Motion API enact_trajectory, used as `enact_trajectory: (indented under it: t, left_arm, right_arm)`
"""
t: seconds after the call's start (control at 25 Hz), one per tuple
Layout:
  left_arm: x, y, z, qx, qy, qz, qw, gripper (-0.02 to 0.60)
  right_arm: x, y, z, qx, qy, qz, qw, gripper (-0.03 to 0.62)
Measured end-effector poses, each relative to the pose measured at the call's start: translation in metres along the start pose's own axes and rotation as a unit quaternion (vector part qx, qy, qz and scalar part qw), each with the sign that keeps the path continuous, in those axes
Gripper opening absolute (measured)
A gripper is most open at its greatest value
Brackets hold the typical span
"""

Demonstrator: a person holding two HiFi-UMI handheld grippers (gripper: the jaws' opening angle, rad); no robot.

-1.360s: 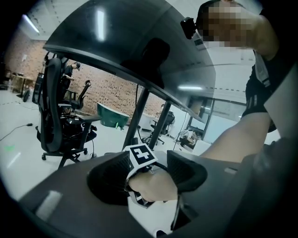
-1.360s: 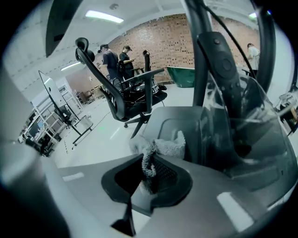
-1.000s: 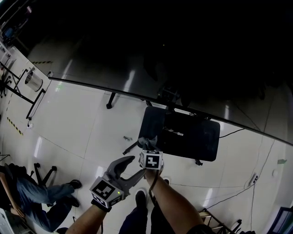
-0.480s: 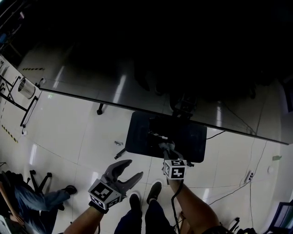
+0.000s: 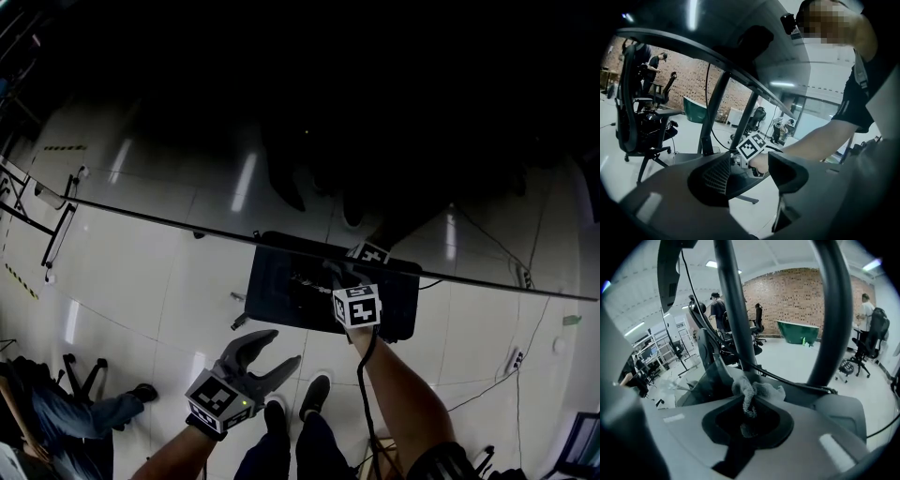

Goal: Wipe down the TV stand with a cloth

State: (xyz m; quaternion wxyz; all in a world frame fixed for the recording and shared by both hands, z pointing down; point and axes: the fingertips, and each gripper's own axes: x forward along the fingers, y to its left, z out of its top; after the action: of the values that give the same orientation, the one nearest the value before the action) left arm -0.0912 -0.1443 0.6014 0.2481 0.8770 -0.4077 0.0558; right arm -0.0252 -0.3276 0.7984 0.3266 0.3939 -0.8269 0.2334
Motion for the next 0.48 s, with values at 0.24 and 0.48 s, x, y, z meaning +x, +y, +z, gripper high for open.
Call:
enact_trajectory:
  t: [0.24, 0.48]
  left_arm:
    - [0.011, 0.002, -0.01, -0.009, 0.009, 0.006, 0.9999, 0.273]
    - [0.016, 0.002, -0.008, 0.001, 0.007, 0.008, 0.9999, 0.273]
  right_arm:
    - [0.032, 0.0, 0.004, -0.043, 0.032, 0.004, 0.999, 0.043]
    - [0.019, -0.027, -0.002, -0.039, 0.034, -0.014, 0.999, 0.043]
